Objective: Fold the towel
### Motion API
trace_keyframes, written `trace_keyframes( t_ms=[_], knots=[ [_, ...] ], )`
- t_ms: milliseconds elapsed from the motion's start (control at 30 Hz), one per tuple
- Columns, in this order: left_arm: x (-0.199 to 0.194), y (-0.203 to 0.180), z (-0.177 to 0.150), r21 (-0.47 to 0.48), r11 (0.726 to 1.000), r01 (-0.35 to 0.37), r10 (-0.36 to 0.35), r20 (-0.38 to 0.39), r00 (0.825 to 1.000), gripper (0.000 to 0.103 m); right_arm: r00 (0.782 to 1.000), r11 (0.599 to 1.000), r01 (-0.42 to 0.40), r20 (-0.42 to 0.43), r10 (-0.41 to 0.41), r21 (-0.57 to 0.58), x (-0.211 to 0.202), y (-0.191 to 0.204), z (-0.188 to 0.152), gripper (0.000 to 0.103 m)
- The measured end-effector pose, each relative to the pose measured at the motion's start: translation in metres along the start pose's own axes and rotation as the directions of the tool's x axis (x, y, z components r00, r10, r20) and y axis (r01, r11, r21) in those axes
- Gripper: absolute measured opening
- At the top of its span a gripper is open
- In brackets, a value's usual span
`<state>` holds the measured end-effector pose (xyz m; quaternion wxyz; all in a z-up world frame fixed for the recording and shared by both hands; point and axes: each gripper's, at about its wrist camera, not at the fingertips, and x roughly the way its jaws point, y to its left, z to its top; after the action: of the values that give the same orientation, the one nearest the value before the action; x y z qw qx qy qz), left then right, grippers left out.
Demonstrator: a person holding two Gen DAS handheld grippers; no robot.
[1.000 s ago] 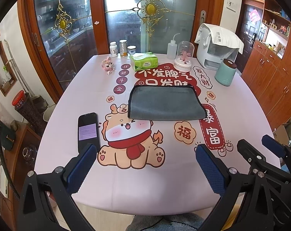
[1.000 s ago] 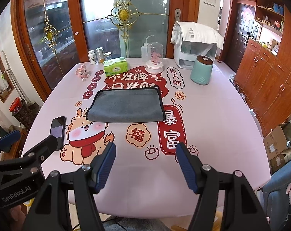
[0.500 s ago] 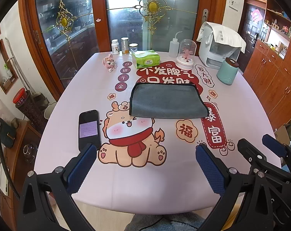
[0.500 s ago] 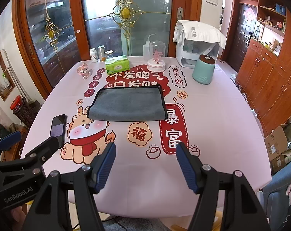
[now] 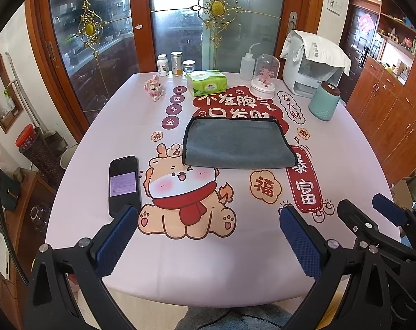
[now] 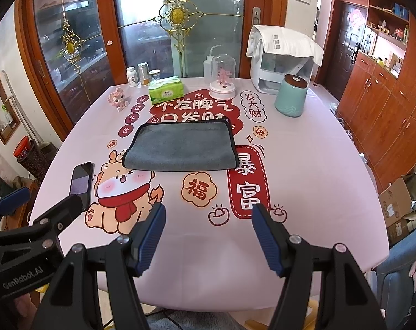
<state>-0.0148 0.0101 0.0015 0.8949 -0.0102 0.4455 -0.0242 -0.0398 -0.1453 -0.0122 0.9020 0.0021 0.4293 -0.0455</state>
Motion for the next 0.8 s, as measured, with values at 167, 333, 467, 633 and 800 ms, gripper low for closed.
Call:
trace_keyframes(
  t_ms=[167, 333, 467, 633, 800],
  knots=[
    [0.0004, 0.0, 0.0014, -0.002, 1.0, -0.001, 0.001, 0.007, 1.0, 0.103, 1.0, 1.0, 0.003, 0.007, -0.003, 0.003, 0.0006, 0.0003, -0.0009, 0.066],
    [0.0016, -0.001, 0.0018, 0.002, 1.0, -0.002, 0.002, 0.026, 1.0, 0.103, 1.0, 1.0, 0.009, 0.02, -0.009, 0.0, 0.0015, 0.0021, -0.002, 0.066],
    [0.0022, -0.002, 0.0003, 0.007, 1.0, -0.008, 0.008, 0.046, 0.999, 0.103, 0.999, 1.0, 0.008, 0.035, -0.008, -0.008, 0.002, 0.0047, -0.0038, 0.066],
    [0.0044, -0.0017, -0.002, 0.009, 1.0, -0.013, 0.012, 0.069, 0.998, 0.103, 0.998, 1.0, 0.017, 0.059, -0.017, -0.012, 0.0023, 0.0056, -0.0066, 0.066],
    [0.0059, -0.0052, -0.0066, 0.017, 0.999, -0.03, 0.028, 0.101, 0.994, 0.103, 0.998, 1.0, 0.017, 0.068, -0.016, -0.012, 0.004, 0.0051, -0.0092, 0.066]
  ],
)
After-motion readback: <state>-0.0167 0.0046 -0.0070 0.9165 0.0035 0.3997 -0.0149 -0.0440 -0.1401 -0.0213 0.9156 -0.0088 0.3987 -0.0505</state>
